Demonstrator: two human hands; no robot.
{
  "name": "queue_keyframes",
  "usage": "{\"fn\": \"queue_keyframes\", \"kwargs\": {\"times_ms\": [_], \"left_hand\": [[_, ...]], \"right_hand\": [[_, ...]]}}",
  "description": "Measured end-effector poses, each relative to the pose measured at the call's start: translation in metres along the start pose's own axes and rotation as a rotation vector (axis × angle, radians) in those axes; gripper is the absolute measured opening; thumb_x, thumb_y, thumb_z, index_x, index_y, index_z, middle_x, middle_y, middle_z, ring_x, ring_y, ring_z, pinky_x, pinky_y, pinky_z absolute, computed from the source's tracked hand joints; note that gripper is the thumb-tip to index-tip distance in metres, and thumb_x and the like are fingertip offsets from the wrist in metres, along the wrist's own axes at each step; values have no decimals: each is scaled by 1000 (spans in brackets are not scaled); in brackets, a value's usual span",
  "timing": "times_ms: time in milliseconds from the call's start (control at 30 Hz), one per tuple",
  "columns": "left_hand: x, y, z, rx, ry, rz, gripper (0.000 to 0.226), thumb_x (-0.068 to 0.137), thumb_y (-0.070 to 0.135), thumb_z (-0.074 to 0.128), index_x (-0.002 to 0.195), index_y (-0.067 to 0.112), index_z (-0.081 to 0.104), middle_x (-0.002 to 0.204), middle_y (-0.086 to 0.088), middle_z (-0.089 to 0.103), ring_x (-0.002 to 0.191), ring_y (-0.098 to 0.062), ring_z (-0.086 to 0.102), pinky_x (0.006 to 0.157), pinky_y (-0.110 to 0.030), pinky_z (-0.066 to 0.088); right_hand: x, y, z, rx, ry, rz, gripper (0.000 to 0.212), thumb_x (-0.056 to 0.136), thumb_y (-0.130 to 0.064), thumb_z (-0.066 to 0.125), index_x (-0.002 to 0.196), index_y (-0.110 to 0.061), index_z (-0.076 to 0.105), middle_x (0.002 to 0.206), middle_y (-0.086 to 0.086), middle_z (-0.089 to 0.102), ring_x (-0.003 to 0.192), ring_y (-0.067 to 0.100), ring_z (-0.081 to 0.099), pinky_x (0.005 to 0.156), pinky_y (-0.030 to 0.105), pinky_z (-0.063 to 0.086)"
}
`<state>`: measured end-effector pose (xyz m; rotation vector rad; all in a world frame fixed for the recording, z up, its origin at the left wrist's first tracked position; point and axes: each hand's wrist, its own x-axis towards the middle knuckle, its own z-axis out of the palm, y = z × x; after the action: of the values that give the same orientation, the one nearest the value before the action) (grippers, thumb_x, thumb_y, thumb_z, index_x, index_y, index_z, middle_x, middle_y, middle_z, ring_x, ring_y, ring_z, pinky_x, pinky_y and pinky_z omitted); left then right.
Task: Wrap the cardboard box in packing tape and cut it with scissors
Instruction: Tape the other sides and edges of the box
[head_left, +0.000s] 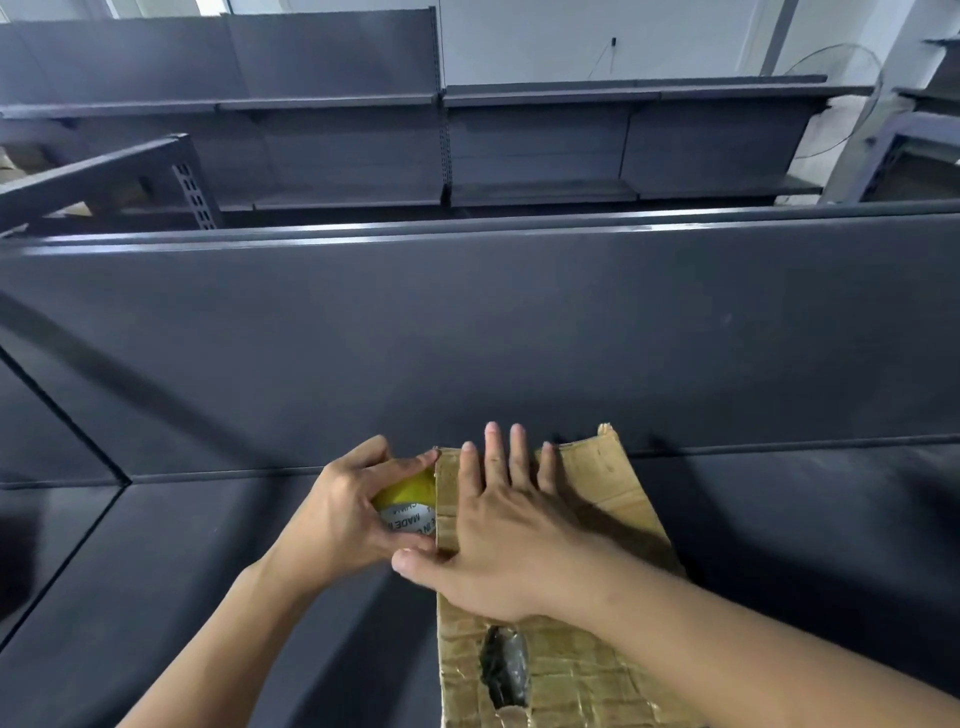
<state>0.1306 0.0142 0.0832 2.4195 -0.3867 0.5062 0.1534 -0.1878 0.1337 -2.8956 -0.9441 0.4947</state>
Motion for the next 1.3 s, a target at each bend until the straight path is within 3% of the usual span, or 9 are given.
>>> {"fn": "queue_keyframes", "kwargs": {"times_ms": [167, 300, 467, 633, 700, 800, 1000, 1200, 1300], "left_hand": [[-1, 0, 2, 28, -17, -22, 85, 58, 56, 87, 134, 25, 68, 85, 5, 46, 67, -11, 51, 61, -21, 47], [-9, -3, 5, 57, 25, 0, 86, 67, 50, 84, 145, 35, 52, 91, 7, 47, 70, -12, 53, 62, -24, 50], [-26, -3, 24, -131, 308, -255, 89, 74, 20, 76, 153, 32, 37, 113, 26, 63, 95, 1, 64, 82, -10, 48], [-22, 22, 62, -599, 362, -425, 39, 83, 31, 71, 118, 14, 69, 115, -3, 76, 109, -13, 70, 100, -41, 55], [-9, 36, 62, -584, 341, -378, 37, 87, 38, 67, 116, 14, 70, 117, -4, 73, 113, -15, 68, 103, -44, 52], [16, 48, 48, -705, 369, -386, 46, 82, 43, 73, 116, 16, 62, 119, -5, 71, 112, -20, 67, 99, -46, 52], [61, 84, 31, -439, 242, -236, 54, 88, 45, 76, 132, 22, 57, 117, 20, 70, 111, -2, 66, 89, -14, 48], [95, 116, 49, -286, 231, -109, 39, 96, 31, 60, 133, 19, 59, 108, 12, 72, 100, -8, 68, 82, -24, 53], [98, 122, 55, -232, 254, -63, 56, 96, 25, 60, 150, 17, 48, 105, 2, 73, 89, -14, 67, 80, -24, 53]], "right_hand": [[4, -10, 7, 37, 158, -15, 102, 82, -58, 47, 160, -18, -7, 165, 24, 4, 152, 44, -6, 114, 70, -15], [3, -9, 9, 101, 232, -11, 96, 83, -58, 48, 160, -25, 1, 159, 17, 15, 151, 37, 2, 115, 68, -14], [1, -1, 3, 192, 281, -6, 89, 81, -57, 43, 158, -36, 4, 151, 11, 23, 146, 32, 9, 116, 68, -12], [-5, 25, -24, 495, 351, 30, 88, 77, -56, 42, 159, -44, 11, 153, -4, 22, 147, 23, 13, 123, 48, 5], [-10, 35, -33, 727, 412, 6, 88, 72, -49, 43, 157, -46, 21, 153, -9, 25, 146, 17, 16, 116, 31, 11], [-17, 53, -32, 972, 492, -18, 82, 72, -43, 47, 152, -51, 33, 146, -14, 36, 143, 7, 26, 117, 31, 17], [-46, 89, -37, 1096, 404, -104, 65, 73, -36, 54, 136, -51, 54, 140, -20, 55, 128, 1, 52, 114, 45, 39], [-65, 121, -36, 1000, 238, 46, 51, 71, -37, 52, 121, -24, 57, 132, -6, 58, 117, 9, 53, 108, 39, 40], [-64, 123, -35, 937, 214, 73, 51, 88, -56, 63, 135, -45, 44, 141, -21, 41, 128, 0, 36, 106, 30, 28]]}}
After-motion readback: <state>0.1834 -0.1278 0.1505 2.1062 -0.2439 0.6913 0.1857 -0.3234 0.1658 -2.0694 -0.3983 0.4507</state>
